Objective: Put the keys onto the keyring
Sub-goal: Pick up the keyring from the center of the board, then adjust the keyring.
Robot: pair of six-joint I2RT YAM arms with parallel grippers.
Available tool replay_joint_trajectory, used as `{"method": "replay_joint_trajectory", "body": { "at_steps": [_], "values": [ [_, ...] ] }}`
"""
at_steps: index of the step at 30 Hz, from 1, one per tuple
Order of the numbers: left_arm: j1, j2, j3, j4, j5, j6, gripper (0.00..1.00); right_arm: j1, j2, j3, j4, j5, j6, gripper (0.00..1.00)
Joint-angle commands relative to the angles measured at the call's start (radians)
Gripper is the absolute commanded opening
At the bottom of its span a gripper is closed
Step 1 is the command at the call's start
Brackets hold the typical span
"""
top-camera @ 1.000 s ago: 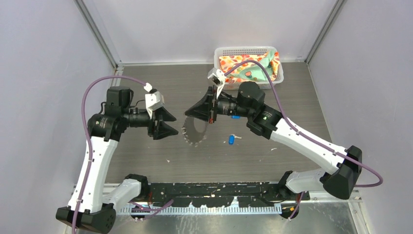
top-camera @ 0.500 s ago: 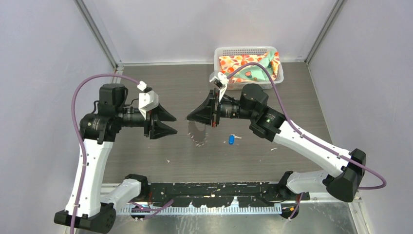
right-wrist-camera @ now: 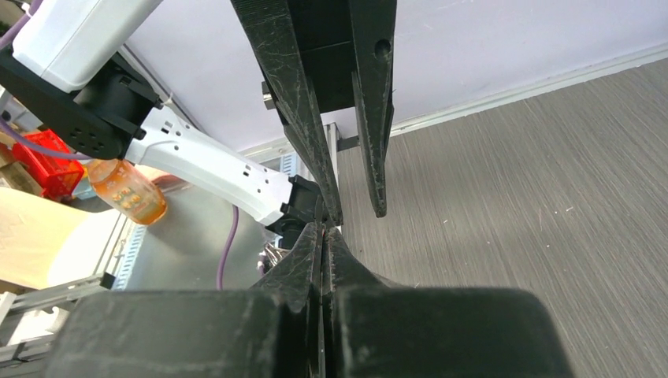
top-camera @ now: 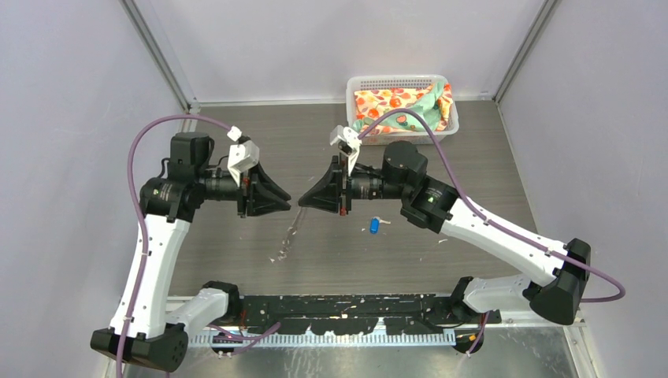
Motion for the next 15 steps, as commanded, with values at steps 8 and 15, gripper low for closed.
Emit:
{"method": "replay_joint_trajectory", "body": {
  "at_steps": [8,15],
  "values": [
    [-0.010,-0.009,0.009,-0.082,0.090,0.077,0.38,0.041,0.016,0.042,0.045,0.035,-0.053,0.01],
    [-0.021,-0.007,0.013,-0.083,0.092,0.084,0.40,0.059,0.041,0.065,0.035,0.052,-0.068,0.01]
  ]
}}
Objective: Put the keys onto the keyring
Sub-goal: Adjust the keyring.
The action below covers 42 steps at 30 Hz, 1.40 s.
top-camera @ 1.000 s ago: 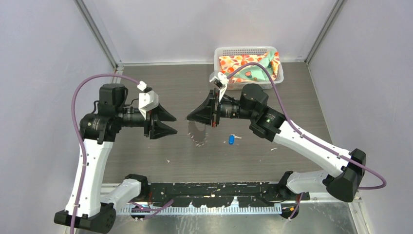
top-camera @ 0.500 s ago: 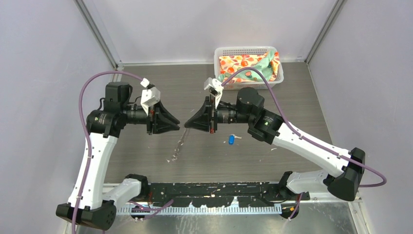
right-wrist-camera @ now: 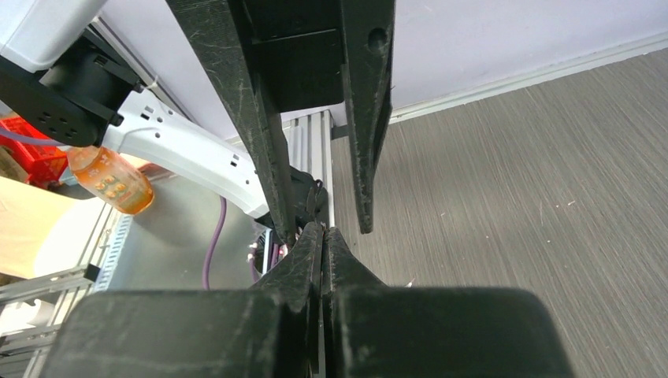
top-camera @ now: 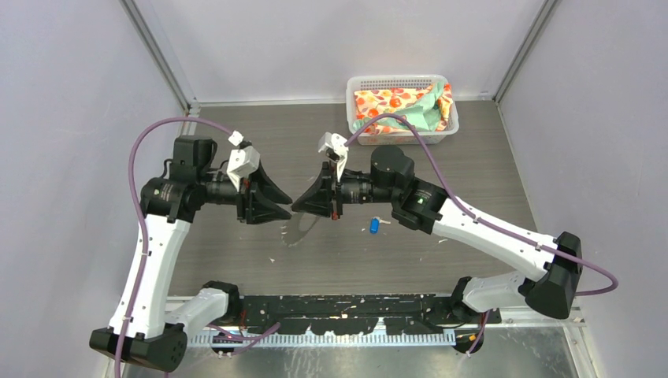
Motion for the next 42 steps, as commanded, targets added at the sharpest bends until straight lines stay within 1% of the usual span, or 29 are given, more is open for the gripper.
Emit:
{"method": "replay_joint_trajectory", "body": {
  "at_steps": [1,6,9,10,13,14,17,18,20,23,24,26,28,30,32,34,37,39,42],
  "values": [
    [-0.009,-0.007,0.011,-0.020,0.040,0.019,0.35,0.014,0.004,0.063,0.038,0.020,-0.022,0.01],
    [-0.013,-0.008,0.005,-0.073,0.010,0.088,0.16,0.021,0.008,0.068,0.035,0.021,-0.023,0.01],
    [-0.013,-0.011,-0.001,-0.077,-0.003,0.095,0.03,0.024,0.009,0.070,0.032,0.019,-0.023,0.01],
    [-0.013,-0.013,-0.002,-0.073,-0.006,0.096,0.01,0.027,0.010,0.070,0.032,0.016,-0.021,0.01],
    [-0.014,-0.014,-0.005,-0.048,-0.012,0.069,0.00,0.028,0.016,0.076,0.028,0.009,-0.017,0.02],
    [-0.015,-0.016,-0.007,-0.037,-0.012,0.058,0.00,0.028,0.018,0.077,0.027,0.005,-0.010,0.04],
    [-0.014,-0.022,-0.016,-0.019,-0.014,0.041,0.00,0.029,0.008,0.079,0.025,-0.003,0.000,0.17],
    [-0.013,-0.026,-0.024,-0.001,-0.019,0.028,0.00,0.028,0.000,0.077,0.024,-0.002,0.001,0.19],
    [-0.014,-0.042,-0.057,0.050,-0.029,-0.034,0.00,0.029,-0.018,0.071,0.028,0.004,0.002,0.20],
    [-0.014,-0.077,-0.114,0.172,-0.031,-0.151,0.00,0.028,-0.038,0.068,0.022,0.004,0.004,0.21],
    [-0.014,-0.091,-0.130,0.219,-0.036,-0.192,0.00,0.027,-0.042,0.070,0.016,0.004,0.005,0.24],
    [-0.013,-0.115,-0.154,0.296,-0.042,-0.252,0.00,0.028,-0.060,0.077,-0.028,0.019,-0.009,0.40],
    [-0.014,-0.136,-0.157,0.333,-0.039,-0.271,0.00,0.027,-0.092,0.075,-0.098,0.049,-0.033,0.47],
    [-0.013,-0.154,-0.154,0.347,-0.017,-0.259,0.00,0.025,-0.131,0.054,-0.129,0.074,-0.056,0.51],
    [-0.014,-0.181,-0.159,0.367,0.016,-0.248,0.00,0.026,-0.169,0.022,-0.134,0.093,-0.071,0.52],
    [-0.014,-0.205,-0.170,0.422,0.049,-0.256,0.00,0.026,-0.196,-0.009,-0.125,0.101,-0.075,0.53],
    [-0.015,-0.235,-0.198,0.524,0.081,-0.328,0.00,0.025,-0.220,-0.054,-0.083,0.060,-0.088,0.54],
    [-0.014,-0.249,-0.212,0.584,0.086,-0.390,0.00,0.026,-0.223,-0.080,-0.024,0.032,-0.080,0.54],
    [-0.014,-0.262,-0.226,0.644,0.095,-0.441,0.00,0.025,-0.203,-0.080,0.024,0.017,-0.057,0.52]
  ]
}}
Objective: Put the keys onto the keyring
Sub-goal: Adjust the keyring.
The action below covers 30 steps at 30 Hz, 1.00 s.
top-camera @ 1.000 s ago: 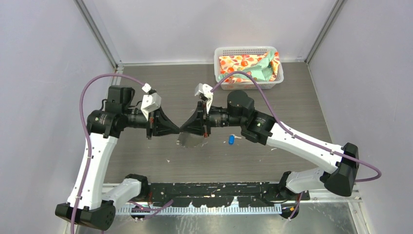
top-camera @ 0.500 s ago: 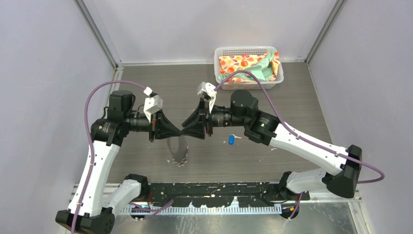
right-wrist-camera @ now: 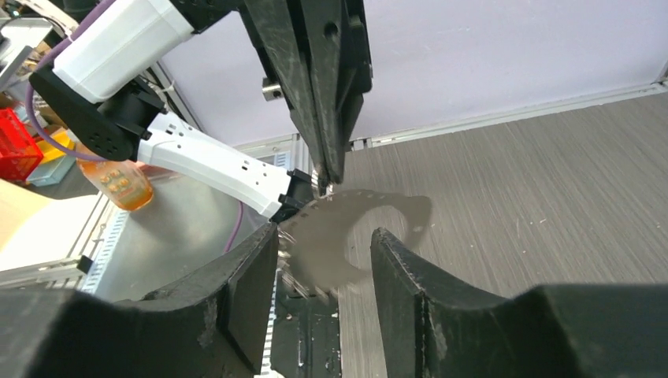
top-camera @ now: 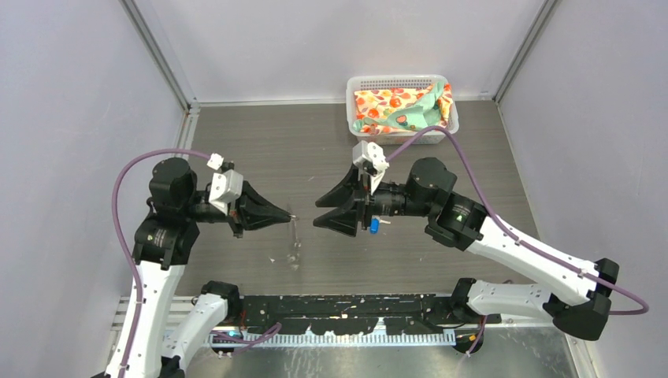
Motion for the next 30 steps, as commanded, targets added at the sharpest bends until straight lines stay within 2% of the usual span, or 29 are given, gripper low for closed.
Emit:
{"method": "replay_joint_trajectory", "body": {
  "at_steps": [1,6,10,14,23,27,30],
  "values": [
    [-0.002,-0.019,-0.014,0.176,0.066,-0.118,0.00,0.003,0.037,-0.010,0.115,-0.039,0.016,0.50],
    [-0.002,-0.019,-0.011,0.185,0.067,-0.131,0.00,0.006,0.095,0.006,0.211,-0.056,0.071,0.43],
    [-0.002,-0.019,-0.016,0.236,0.045,-0.199,0.00,0.006,0.109,-0.001,0.272,-0.071,0.101,0.41],
    [-0.002,-0.023,-0.038,0.292,0.020,-0.300,0.00,0.010,0.103,-0.007,0.275,-0.065,0.100,0.41],
    [-0.002,-0.035,-0.098,0.489,-0.049,-0.520,0.00,0.012,0.071,-0.031,0.253,-0.037,0.087,0.50],
    [-0.002,-0.032,-0.101,0.518,-0.056,-0.554,0.00,0.014,0.059,-0.042,0.252,-0.010,0.081,0.52],
    [-0.002,-0.033,-0.109,0.521,-0.055,-0.558,0.00,0.019,0.070,-0.031,0.248,0.017,0.074,0.49]
  ]
}}
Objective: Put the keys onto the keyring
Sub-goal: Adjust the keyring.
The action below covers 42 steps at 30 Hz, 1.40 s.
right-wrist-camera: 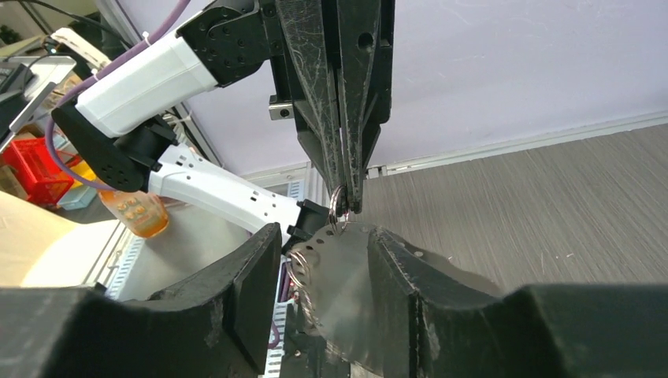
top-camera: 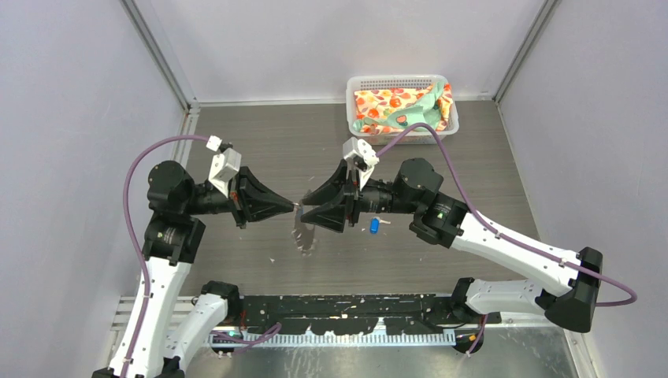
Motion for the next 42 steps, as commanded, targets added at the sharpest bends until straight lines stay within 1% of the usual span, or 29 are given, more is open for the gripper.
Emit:
{"method": "replay_joint_trajectory", "body": {
  "at_steps": [1,7,11,14,17,18,20,21,22,23,24,25,28,31,37,42],
  "values": [
    [-0.002,-0.011,-0.007,0.087,-0.007,-0.061,0.00,0.013,-0.010,0.020,0.031,0.054,-0.016,0.48],
    [-0.002,-0.016,-0.014,0.087,0.004,-0.068,0.00,0.016,0.024,0.041,0.054,0.099,-0.023,0.41],
    [-0.002,-0.017,-0.023,0.091,-0.002,-0.067,0.00,0.019,0.040,0.056,0.063,0.103,-0.018,0.36],
    [-0.002,-0.018,-0.028,0.095,0.002,-0.067,0.00,0.019,0.051,0.061,0.060,0.112,-0.014,0.24],
    [-0.002,-0.019,-0.039,0.095,0.016,-0.061,0.00,0.020,0.054,0.070,0.036,0.123,-0.016,0.04],
    [-0.002,-0.020,-0.043,0.088,0.024,-0.054,0.00,0.019,0.053,0.080,0.007,0.134,-0.021,0.01],
    [-0.002,-0.022,-0.044,0.022,0.034,0.004,0.01,0.020,0.048,0.117,-0.095,0.155,-0.051,0.01],
    [-0.002,-0.023,-0.039,-0.039,0.032,0.053,0.09,0.019,0.046,0.143,-0.164,0.166,-0.071,0.01],
    [-0.002,-0.023,-0.029,-0.107,0.029,0.117,0.23,0.019,0.043,0.171,-0.249,0.180,-0.093,0.01],
    [-0.002,-0.021,-0.015,-0.192,0.023,0.184,0.32,0.020,0.043,0.202,-0.337,0.191,-0.113,0.01],
    [-0.002,-0.019,0.000,-0.263,0.021,0.255,0.38,0.019,0.045,0.236,-0.415,0.191,-0.130,0.01],
    [-0.002,-0.016,0.015,-0.316,0.019,0.313,0.41,0.020,0.051,0.266,-0.504,0.187,-0.153,0.01],
    [-0.002,-0.014,0.027,-0.392,0.018,0.399,0.43,0.020,0.085,0.369,-0.740,0.147,-0.195,0.01],
    [-0.002,-0.015,0.020,-0.396,0.029,0.428,0.44,0.020,0.130,0.458,-0.911,0.105,-0.215,0.01],
    [-0.002,0.004,0.010,-0.367,0.060,0.432,0.45,0.028,0.269,0.670,-1.176,0.069,-0.251,0.01],
    [-0.009,0.027,-0.002,-0.366,0.093,0.426,0.43,0.071,0.411,0.847,-1.332,0.113,-0.280,0.01]
  ]
}}
